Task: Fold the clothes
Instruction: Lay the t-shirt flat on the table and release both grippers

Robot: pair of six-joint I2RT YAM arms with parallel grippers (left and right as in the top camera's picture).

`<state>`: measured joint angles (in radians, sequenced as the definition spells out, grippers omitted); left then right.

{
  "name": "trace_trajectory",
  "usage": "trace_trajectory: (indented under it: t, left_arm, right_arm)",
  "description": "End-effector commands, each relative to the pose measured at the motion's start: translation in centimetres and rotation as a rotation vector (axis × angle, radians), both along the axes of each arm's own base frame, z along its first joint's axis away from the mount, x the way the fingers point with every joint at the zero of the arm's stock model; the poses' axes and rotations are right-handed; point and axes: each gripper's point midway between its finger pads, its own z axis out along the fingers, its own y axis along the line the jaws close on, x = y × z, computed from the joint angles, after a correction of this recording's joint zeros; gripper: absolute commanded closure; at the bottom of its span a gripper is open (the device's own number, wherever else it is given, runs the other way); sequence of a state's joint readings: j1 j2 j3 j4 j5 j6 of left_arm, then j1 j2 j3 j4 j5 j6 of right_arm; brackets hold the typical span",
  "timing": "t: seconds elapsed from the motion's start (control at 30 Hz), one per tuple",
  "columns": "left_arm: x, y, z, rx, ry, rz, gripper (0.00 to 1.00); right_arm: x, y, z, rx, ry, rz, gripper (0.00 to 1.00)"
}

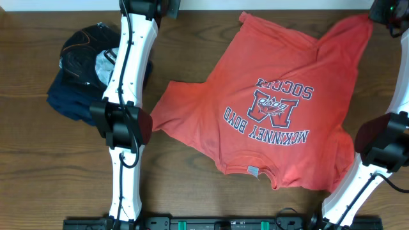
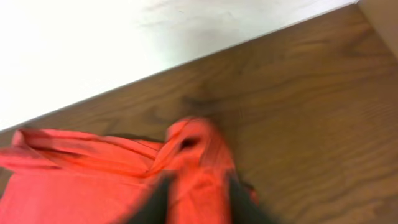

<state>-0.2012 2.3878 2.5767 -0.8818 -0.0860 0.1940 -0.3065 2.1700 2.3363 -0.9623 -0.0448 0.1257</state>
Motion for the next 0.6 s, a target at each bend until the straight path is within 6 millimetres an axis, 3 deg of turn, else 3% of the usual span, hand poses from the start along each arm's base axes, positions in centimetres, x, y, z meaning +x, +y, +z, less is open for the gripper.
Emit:
trace_trajectory:
  t: [0.0, 0.03, 0.1, 0.27, 0.4, 0.5, 0.57]
  left_arm:
    - [-1.6, 0.4, 1.5, -0.005, 0.021, 0.023, 0.83]
    - [-2.2, 0.5, 1.0, 0.002, 0.052, 0.024, 0.78]
    - [-3.5, 0.8, 0.1, 0.016, 0.116, 0.024, 0.75]
    - [-7.0, 0.2, 0.0, -0.005, 0.232, -0.018, 0.70]
    - [-9.5, -0.7, 3.6, -0.055, 0.216, -0.064, 0.61]
    - [-12.0, -0.5, 7.2, -0.065, 0.181, -0.074, 0.58]
    - [-14.2, -0.1, 9.4, -0.073, 0.167, -0.071, 0.57]
  right_arm:
    - [-1.2, -2.4, 0.6, -0.063, 0.021, -0.092, 0.16]
    - [-1.7, -3.1, 0.4, -0.077, 0.039, -0.116, 0.07]
    - [-2.9, -4.3, -0.2, -0.082, 0.083, -0.152, 0.01]
    - [-7.2, -6.0, -2.7, 0.033, 0.219, -0.207, 0.04]
    - [-10.0, -5.8, -4.6, 0.133, 0.323, -0.200, 0.14]
    - [-11.5, -4.4, -5.8, 0.211, 0.388, -0.143, 0.19]
    - [-12.0, -3.1, -5.9, 0.255, 0.408, -0.065, 0.29]
